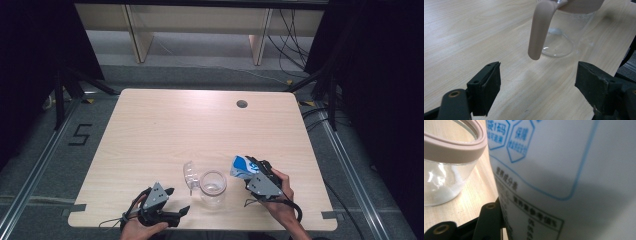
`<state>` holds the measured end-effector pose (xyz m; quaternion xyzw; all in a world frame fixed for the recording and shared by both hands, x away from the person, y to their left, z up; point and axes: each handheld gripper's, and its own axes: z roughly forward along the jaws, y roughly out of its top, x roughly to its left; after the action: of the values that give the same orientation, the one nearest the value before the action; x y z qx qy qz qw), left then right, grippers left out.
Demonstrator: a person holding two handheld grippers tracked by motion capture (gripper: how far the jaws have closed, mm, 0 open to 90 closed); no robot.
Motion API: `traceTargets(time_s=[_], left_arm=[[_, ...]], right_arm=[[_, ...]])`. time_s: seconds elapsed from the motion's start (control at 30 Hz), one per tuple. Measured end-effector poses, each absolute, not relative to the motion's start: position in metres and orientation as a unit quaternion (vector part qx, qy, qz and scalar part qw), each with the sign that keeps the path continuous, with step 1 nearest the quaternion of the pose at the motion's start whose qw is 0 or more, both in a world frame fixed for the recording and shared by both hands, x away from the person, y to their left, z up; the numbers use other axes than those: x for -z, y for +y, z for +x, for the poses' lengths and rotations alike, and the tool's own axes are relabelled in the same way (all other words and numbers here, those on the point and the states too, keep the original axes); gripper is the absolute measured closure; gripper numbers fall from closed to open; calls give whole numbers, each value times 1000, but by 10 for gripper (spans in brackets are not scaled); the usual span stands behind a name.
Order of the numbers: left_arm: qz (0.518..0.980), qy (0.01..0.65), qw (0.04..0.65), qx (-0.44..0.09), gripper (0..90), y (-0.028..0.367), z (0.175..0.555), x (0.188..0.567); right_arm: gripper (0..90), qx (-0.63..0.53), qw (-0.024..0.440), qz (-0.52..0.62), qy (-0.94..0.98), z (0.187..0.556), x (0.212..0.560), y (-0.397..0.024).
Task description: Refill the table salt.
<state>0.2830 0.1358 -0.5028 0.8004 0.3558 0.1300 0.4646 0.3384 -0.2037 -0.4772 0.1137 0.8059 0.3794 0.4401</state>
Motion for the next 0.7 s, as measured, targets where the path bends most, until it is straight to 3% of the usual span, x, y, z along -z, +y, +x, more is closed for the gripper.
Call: traceTargets(time_s=[0.7], left_arm=[[800,354,467,-132,200,135,281,502]], right_arm=[[499,-356,459,94,809,337,477,-199]])
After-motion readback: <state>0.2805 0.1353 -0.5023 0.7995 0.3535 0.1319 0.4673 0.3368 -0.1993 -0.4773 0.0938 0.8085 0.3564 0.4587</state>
